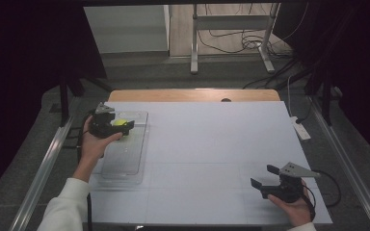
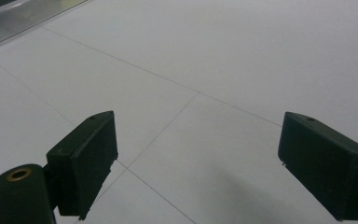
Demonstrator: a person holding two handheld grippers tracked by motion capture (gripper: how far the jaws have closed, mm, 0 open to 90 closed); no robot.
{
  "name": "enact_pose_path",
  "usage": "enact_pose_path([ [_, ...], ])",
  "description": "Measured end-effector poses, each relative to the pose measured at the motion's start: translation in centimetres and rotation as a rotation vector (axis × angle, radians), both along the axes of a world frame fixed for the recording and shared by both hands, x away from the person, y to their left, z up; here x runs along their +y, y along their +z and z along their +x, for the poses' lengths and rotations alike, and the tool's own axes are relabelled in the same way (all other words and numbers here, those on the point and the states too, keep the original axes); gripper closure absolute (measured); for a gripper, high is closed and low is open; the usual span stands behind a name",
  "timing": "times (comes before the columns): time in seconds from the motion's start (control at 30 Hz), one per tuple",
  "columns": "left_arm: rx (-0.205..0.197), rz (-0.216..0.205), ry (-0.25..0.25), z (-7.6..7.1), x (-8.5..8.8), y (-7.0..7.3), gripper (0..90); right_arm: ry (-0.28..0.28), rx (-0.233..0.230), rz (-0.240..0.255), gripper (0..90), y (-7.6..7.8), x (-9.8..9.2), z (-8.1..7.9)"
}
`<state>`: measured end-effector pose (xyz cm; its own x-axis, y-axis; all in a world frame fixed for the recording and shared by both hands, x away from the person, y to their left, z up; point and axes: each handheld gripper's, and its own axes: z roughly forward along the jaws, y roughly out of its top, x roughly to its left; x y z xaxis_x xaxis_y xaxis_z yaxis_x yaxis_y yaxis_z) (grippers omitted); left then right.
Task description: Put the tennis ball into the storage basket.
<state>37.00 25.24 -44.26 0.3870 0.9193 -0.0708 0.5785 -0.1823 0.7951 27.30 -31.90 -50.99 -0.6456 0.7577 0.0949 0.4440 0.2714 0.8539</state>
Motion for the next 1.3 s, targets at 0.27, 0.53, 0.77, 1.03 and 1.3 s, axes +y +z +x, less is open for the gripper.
enact_pose_path([
  [0.27, -0.032, -0.055, -0.051, -1.9, -0.4, 0.2, 15.4, -0.009, 0.002, 0.000, 12.1, 0.0, -0.2, 0.1],
  [0.53, -0.050, -0.089, -0.097, -3.7, -0.5, -0.5, 15.2, -0.014, 0.002, 0.007, 11.9, 0.0, -0.4, 0.1],
  [0.77, -0.073, -0.105, -0.128, -5.5, -1.0, -0.9, 15.2, -0.012, 0.002, 0.007, 11.9, 0.0, -0.4, 0.1],
  [1.03, -0.074, -0.097, -0.165, -7.5, -2.0, -1.6, 15.1, -0.013, 0.000, 0.010, 11.8, 0.1, -0.5, 0.1],
  [1.3, -0.049, -0.084, -0.177, -9.3, -2.5, -3.0, 15.1, -0.011, -0.001, 0.015, 11.8, 0.1, -0.6, 0.1],
])
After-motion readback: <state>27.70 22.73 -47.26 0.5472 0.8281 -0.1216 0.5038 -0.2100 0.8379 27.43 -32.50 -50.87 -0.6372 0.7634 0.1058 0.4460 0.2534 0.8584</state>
